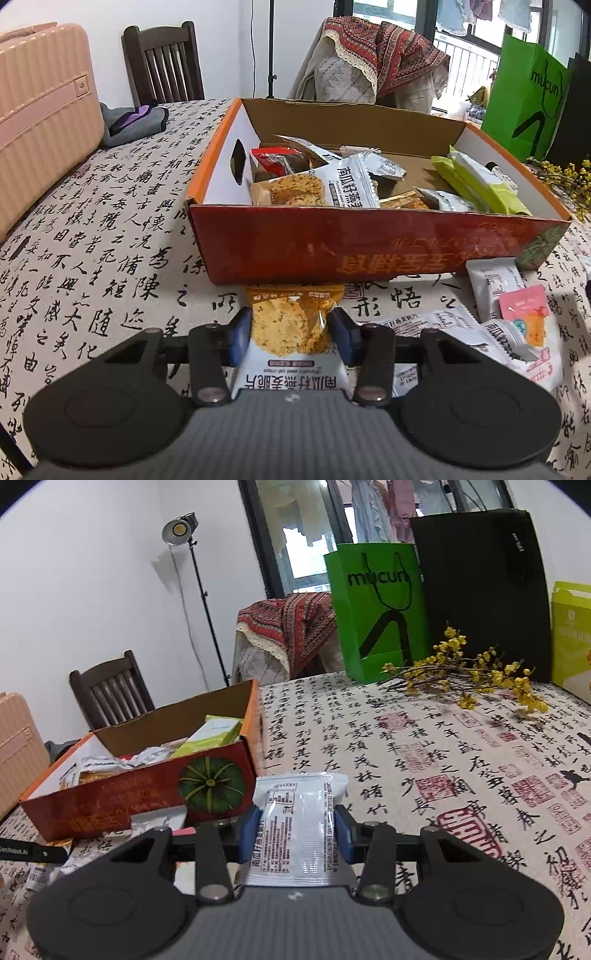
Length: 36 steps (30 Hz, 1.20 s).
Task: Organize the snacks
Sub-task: 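Grasp an oat cracker packet with the left tool while the right tool carries the sachet to the box, then open both tools over the box to drop the sachet and cracker packet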
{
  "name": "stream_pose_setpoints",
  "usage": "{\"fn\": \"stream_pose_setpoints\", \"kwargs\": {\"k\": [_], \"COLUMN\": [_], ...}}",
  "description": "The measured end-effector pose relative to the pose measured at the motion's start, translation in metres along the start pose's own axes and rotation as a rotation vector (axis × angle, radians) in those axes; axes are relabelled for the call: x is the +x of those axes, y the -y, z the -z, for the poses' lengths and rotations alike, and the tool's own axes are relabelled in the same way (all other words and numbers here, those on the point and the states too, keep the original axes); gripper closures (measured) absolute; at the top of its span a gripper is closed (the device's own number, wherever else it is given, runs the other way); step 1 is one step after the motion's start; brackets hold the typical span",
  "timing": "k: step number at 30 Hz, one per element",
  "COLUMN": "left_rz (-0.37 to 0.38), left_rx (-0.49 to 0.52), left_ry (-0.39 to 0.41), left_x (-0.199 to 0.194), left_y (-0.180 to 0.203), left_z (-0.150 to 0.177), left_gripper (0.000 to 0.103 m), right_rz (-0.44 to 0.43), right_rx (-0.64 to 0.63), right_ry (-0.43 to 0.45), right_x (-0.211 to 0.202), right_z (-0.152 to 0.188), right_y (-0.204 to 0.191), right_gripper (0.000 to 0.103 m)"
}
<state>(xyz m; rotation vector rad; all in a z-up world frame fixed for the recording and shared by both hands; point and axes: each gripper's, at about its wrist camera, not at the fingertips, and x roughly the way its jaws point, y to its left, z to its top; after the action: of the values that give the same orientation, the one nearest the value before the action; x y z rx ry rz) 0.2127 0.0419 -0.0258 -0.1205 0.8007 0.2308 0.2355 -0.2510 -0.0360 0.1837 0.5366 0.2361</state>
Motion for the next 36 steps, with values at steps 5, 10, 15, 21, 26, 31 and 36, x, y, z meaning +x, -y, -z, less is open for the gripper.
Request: {"fn": "stream_pose_setpoints", "kwargs": {"k": [5,10,15,21,26,31,36], "left_rz": [0.022,0.056,0.116,0.148,0.157,0.155,0.149], "left_rx": [-0.001,0.001,0.000,-0.002,-0.005,-0.018,-0.061], "left_ry": [0.027,0.061,0.120,0.195,0.236,0.248,0.263], "left_x": [-0.014,-0.032,-0.055,-0.077,-0.082,-0.076,-0.062], "left_y": [-0.003,-0.006,-0.006,0.002,0.012,0.022,0.020], "left_z": [0.000,-0.002,-0.010,-0.034,-0.056,-0.078,-0.100], "left_gripper": [0.057,0.057,0.057,0.057,0.057,0.057,0.057], "right_rz": [-0.012,-0.022,-0.073,-0.112,-0.131,-0.147,-0.145], "right_rx": [-0.036,-0.050,-0.051,-0.087,-0.116,-0.124,-0.139], "right_ry": [0.013,0.030,0.049,0.087,0.104,0.103,0.086], "right_x": [-0.003,-0.011,-0.024,-0.030,-0.023,-0.006,0.021], "right_z": [0.000,-0.004,-0.013,-0.032,-0.052,-0.071,-0.082], "right_y": [-0.008,-0.013,-0.020,-0.043,-0.067,-0.087,-0.108], "right_gripper": [0.061,0.061,0.061,0.061,0.061,0.061,0.061]}}
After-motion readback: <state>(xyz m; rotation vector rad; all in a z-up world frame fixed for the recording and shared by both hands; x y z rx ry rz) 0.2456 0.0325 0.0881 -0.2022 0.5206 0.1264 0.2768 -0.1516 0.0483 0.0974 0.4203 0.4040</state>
